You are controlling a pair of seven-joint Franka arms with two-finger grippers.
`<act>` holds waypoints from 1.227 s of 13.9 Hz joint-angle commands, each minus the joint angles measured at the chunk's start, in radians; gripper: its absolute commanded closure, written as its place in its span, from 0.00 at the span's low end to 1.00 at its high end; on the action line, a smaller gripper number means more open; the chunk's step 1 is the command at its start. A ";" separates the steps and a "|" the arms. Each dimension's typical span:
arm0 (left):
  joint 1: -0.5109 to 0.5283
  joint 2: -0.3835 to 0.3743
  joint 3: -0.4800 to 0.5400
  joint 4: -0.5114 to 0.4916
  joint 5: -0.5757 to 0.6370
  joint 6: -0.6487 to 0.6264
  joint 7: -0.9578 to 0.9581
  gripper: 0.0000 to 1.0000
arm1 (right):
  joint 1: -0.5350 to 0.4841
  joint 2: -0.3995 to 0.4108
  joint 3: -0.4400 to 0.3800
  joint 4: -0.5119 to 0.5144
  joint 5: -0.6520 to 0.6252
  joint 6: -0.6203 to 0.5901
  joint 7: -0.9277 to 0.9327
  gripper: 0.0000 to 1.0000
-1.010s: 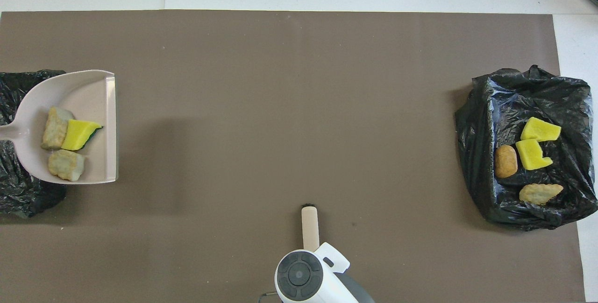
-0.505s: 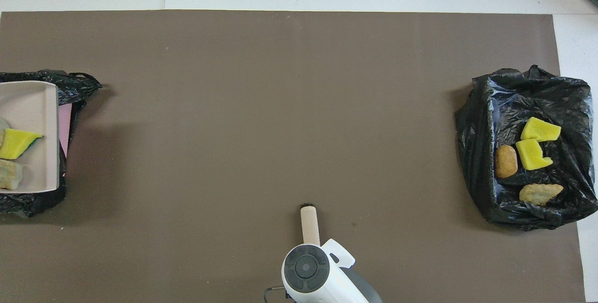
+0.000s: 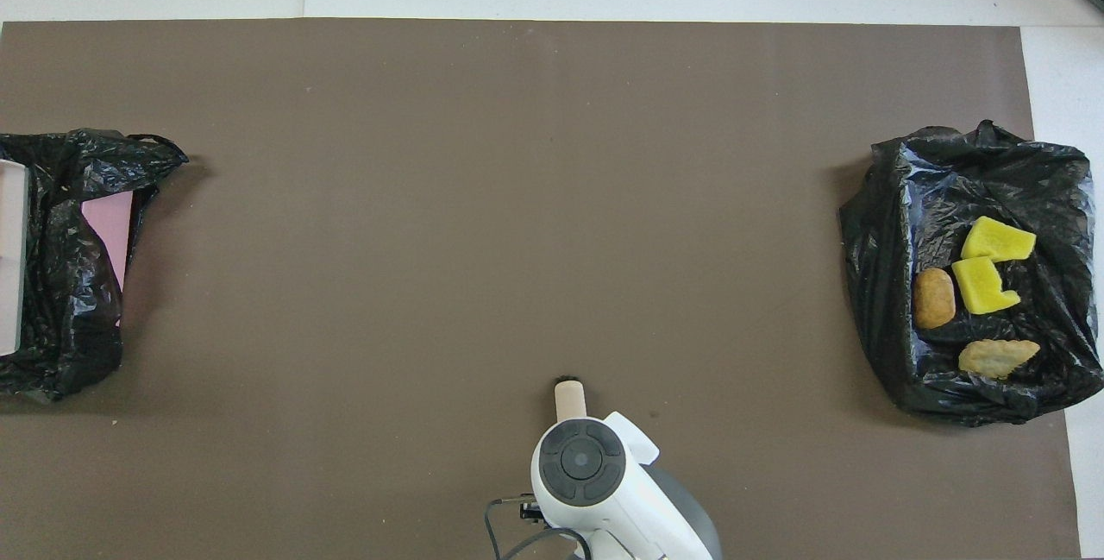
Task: Sweep and dump trash in bin
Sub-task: 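Tip the dustpan into the black bag with the left gripper, then set the brush down on the mat with the right gripper and withdraw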
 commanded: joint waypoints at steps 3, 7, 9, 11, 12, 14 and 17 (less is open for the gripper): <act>-0.023 -0.036 -0.006 -0.098 0.239 0.075 -0.148 1.00 | -0.163 0.000 0.000 0.163 0.010 -0.023 -0.041 0.01; -0.046 -0.079 -0.009 -0.152 0.446 0.061 -0.211 1.00 | -0.335 0.004 0.000 0.314 -0.063 -0.069 -0.078 0.00; -0.045 -0.096 -0.006 -0.169 0.547 0.059 -0.249 1.00 | -0.412 0.004 0.000 0.381 -0.123 -0.104 -0.136 0.00; -0.046 -0.103 -0.009 -0.166 0.635 0.041 -0.275 1.00 | -0.487 0.001 0.000 0.464 -0.184 -0.178 -0.207 0.00; -0.046 -0.111 -0.011 -0.162 0.655 0.040 -0.278 1.00 | -0.527 0.001 -0.002 0.517 -0.197 -0.236 -0.244 0.00; -0.049 -0.132 -0.025 -0.159 0.654 0.038 -0.281 1.00 | -0.591 -0.003 -0.005 0.614 -0.227 -0.351 -0.317 0.00; -0.142 -0.145 -0.032 -0.153 0.635 -0.084 -0.359 1.00 | -0.642 -0.008 -0.006 0.738 -0.321 -0.465 -0.345 0.00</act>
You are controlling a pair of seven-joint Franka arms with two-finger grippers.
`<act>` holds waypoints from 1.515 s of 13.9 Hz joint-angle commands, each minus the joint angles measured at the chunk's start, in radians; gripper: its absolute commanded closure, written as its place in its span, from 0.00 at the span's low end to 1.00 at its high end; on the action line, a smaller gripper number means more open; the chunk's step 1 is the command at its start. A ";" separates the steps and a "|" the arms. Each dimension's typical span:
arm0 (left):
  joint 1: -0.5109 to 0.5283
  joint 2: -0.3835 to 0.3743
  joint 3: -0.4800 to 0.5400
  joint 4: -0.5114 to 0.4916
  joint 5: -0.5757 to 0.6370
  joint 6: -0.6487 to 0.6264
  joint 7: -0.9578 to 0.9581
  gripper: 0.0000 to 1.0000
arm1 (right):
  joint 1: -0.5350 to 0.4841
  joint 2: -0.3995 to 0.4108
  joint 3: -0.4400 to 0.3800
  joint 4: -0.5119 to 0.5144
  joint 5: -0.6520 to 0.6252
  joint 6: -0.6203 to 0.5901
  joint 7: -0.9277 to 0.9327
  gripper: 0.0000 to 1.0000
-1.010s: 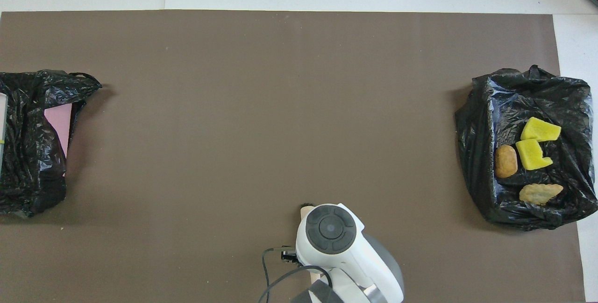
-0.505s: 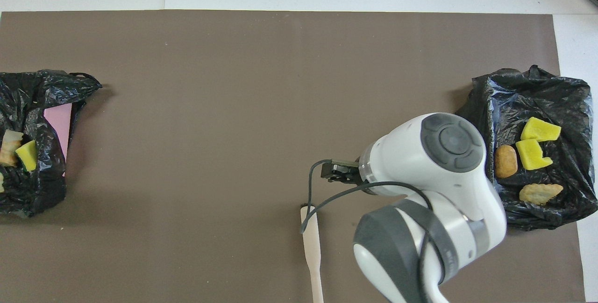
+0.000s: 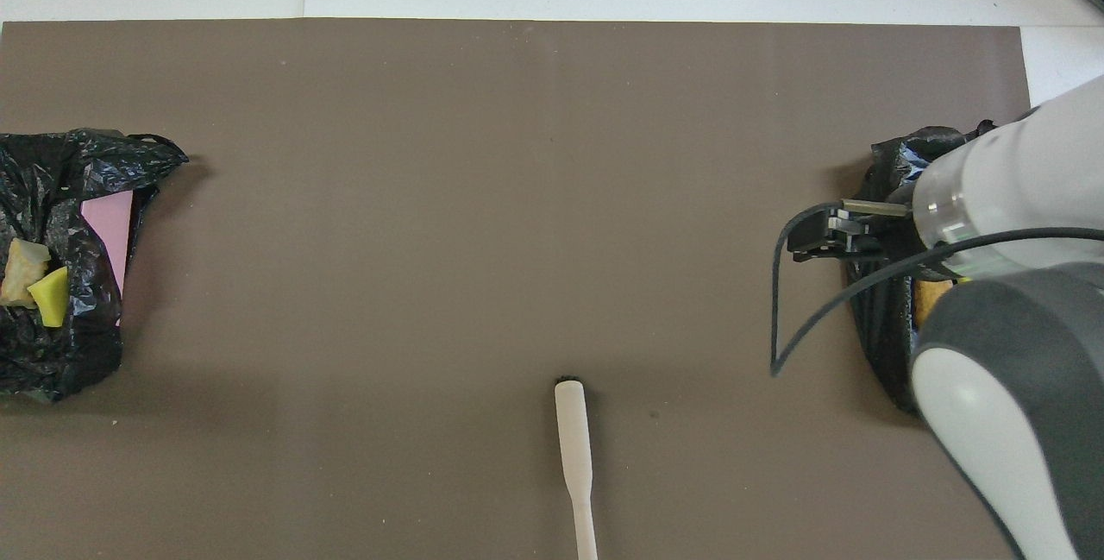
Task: Sweep and dump trash in bin
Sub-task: 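Set the brush down on the mat with the right gripper and withdraw, then bring the empty dustpan back with the left gripper and set it down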
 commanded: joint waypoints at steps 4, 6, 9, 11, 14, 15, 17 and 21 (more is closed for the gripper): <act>-0.212 -0.038 0.003 -0.006 -0.042 -0.315 -0.259 1.00 | -0.098 0.008 -0.003 0.126 -0.062 -0.131 -0.169 0.00; -0.258 -0.038 0.002 0.000 -0.103 -0.409 -0.352 1.00 | -0.101 0.009 -0.004 0.142 -0.063 -0.165 -0.180 0.00; -0.302 -0.041 0.002 -0.003 -0.292 -0.510 -0.539 1.00 | -0.104 0.009 -0.003 0.162 -0.054 -0.199 -0.189 0.00; -0.321 -0.050 0.002 -0.012 -0.436 -0.550 -0.665 1.00 | -0.104 0.009 -0.012 0.162 -0.046 -0.205 -0.195 0.00; -0.371 -0.055 -0.001 -0.018 -0.642 -0.572 -0.875 1.00 | -0.098 0.000 -0.013 0.157 -0.039 -0.185 -0.195 0.00; -0.400 -0.059 -0.003 -0.024 -0.688 -0.572 -0.949 1.00 | -0.098 -0.004 -0.013 0.153 -0.039 -0.182 -0.195 0.00; -0.465 -0.061 -0.005 -0.029 -0.771 -0.567 -1.137 1.00 | -0.100 -0.006 -0.015 0.148 -0.039 -0.166 -0.195 0.00; -0.604 -0.059 -0.005 -0.024 -0.958 -0.506 -1.536 1.00 | -0.100 -0.024 -0.015 0.120 -0.039 -0.166 -0.195 0.00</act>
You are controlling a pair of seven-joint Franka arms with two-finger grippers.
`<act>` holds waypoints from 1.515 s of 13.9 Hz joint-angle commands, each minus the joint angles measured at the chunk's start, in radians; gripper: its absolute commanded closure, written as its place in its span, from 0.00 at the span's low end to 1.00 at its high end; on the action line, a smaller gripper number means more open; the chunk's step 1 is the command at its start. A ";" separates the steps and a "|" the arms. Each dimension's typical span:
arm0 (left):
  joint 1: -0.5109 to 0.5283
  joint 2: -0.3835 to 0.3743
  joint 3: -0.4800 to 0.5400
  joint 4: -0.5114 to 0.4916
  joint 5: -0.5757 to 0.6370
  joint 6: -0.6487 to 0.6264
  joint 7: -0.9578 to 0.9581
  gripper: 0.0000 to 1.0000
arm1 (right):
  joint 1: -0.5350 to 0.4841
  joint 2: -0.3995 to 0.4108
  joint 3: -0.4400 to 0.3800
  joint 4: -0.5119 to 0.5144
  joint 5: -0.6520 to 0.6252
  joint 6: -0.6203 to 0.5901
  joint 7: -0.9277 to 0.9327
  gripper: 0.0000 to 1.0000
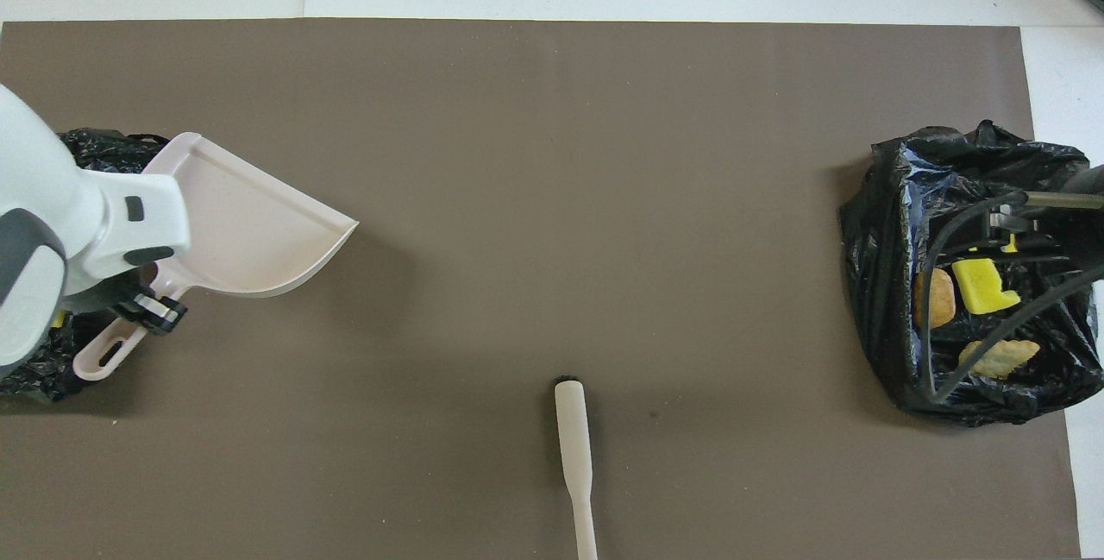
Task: Sweep and dump trash in bin
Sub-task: 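Bring the empty dustpan back with the left gripper and set it down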
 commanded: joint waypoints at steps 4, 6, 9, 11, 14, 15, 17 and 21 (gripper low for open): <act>-0.229 -0.023 0.018 -0.016 -0.199 0.168 -0.521 1.00 | -0.015 -0.030 -0.006 -0.037 -0.001 0.026 -0.063 0.00; -0.290 -0.006 0.018 -0.016 -0.230 0.241 -0.611 1.00 | -0.022 -0.029 -0.009 -0.037 -0.004 0.027 -0.115 0.00; -0.350 0.037 0.014 -0.021 -0.260 0.350 -0.686 1.00 | -0.027 -0.029 -0.007 -0.037 -0.004 0.027 -0.117 0.00; -0.383 0.092 0.011 -0.010 -0.259 0.406 -0.717 1.00 | -0.027 -0.029 -0.007 -0.037 -0.004 0.027 -0.117 0.00; -0.415 0.204 -0.011 0.005 -0.259 0.540 -0.807 1.00 | -0.027 -0.030 -0.007 -0.040 -0.004 0.026 -0.117 0.00; -0.415 0.230 -0.023 0.005 -0.259 0.586 -0.826 1.00 | -0.027 -0.030 -0.007 -0.043 -0.003 0.026 -0.117 0.00; -0.418 0.326 -0.044 0.025 -0.257 0.700 -0.858 1.00 | -0.027 -0.030 -0.007 -0.043 -0.004 0.027 -0.115 0.00; -0.464 0.474 -0.061 0.103 -0.239 0.763 -0.939 1.00 | -0.027 -0.030 -0.007 -0.043 -0.003 0.027 -0.109 0.00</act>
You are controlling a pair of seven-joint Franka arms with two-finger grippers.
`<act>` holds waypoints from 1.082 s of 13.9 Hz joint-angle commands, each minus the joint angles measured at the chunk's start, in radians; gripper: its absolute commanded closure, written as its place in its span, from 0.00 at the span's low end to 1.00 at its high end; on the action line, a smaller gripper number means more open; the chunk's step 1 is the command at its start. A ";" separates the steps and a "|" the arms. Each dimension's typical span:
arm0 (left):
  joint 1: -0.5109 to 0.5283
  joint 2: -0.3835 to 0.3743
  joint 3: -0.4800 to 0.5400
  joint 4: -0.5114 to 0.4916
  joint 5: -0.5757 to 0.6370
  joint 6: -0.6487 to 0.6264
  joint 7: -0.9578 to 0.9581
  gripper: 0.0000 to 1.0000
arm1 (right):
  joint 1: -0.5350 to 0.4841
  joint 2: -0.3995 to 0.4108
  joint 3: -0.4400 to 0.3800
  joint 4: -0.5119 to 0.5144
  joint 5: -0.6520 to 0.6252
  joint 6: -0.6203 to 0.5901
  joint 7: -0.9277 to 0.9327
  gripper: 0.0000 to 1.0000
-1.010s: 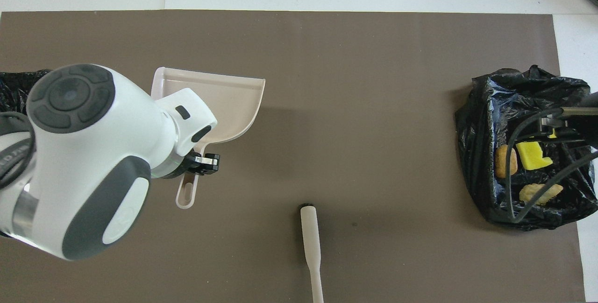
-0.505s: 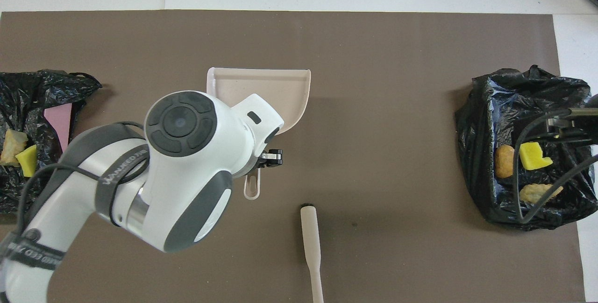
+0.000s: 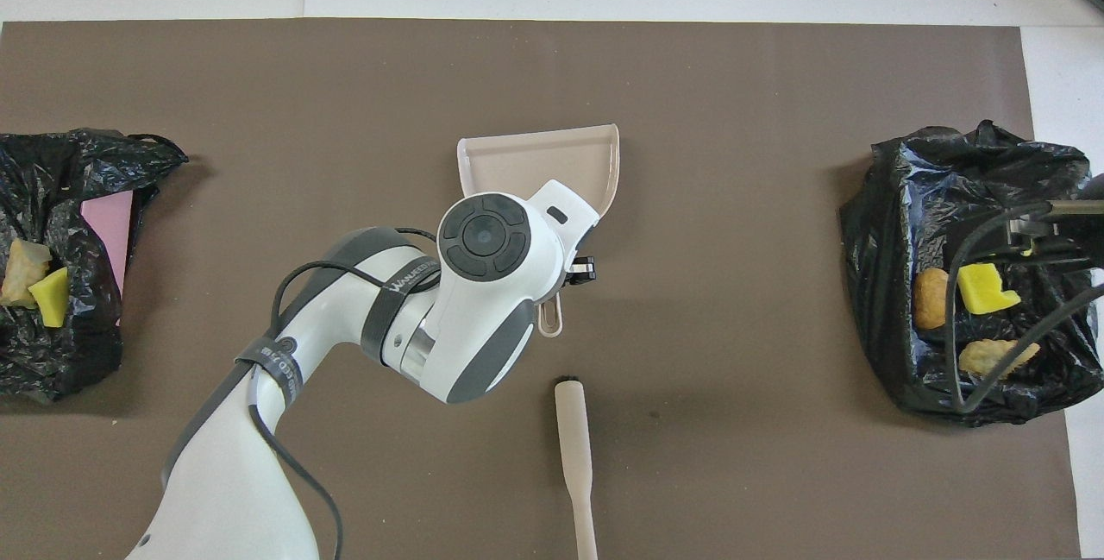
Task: Sweep and dump trash in bin
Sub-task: 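Bring the empty dustpan back with the left gripper and set it down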
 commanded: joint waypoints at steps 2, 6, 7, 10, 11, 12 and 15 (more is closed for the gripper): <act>-0.030 0.067 0.017 0.089 0.013 0.011 -0.046 0.64 | -0.013 -0.025 0.006 -0.034 -0.003 0.023 -0.022 0.00; 0.020 -0.037 0.019 0.081 0.005 -0.090 -0.045 0.00 | -0.013 -0.027 0.006 -0.036 -0.003 0.020 -0.022 0.00; 0.043 -0.057 0.017 0.086 0.005 -0.122 -0.042 0.00 | -0.013 -0.027 0.006 -0.036 -0.003 0.018 -0.022 0.00; 0.117 -0.088 0.020 0.086 0.005 -0.173 -0.036 0.00 | -0.011 -0.027 0.006 -0.036 -0.003 0.018 -0.022 0.00; 0.155 -0.103 0.019 0.086 0.005 -0.187 -0.027 0.00 | -0.011 -0.027 0.006 -0.036 -0.003 0.018 -0.022 0.00; 0.174 -0.111 0.020 0.086 0.005 -0.190 -0.001 0.00 | -0.013 -0.027 0.006 -0.036 -0.003 0.018 -0.022 0.00; 0.259 -0.137 0.020 0.086 0.005 -0.226 0.126 0.00 | -0.013 -0.027 0.006 -0.036 -0.003 0.017 -0.022 0.00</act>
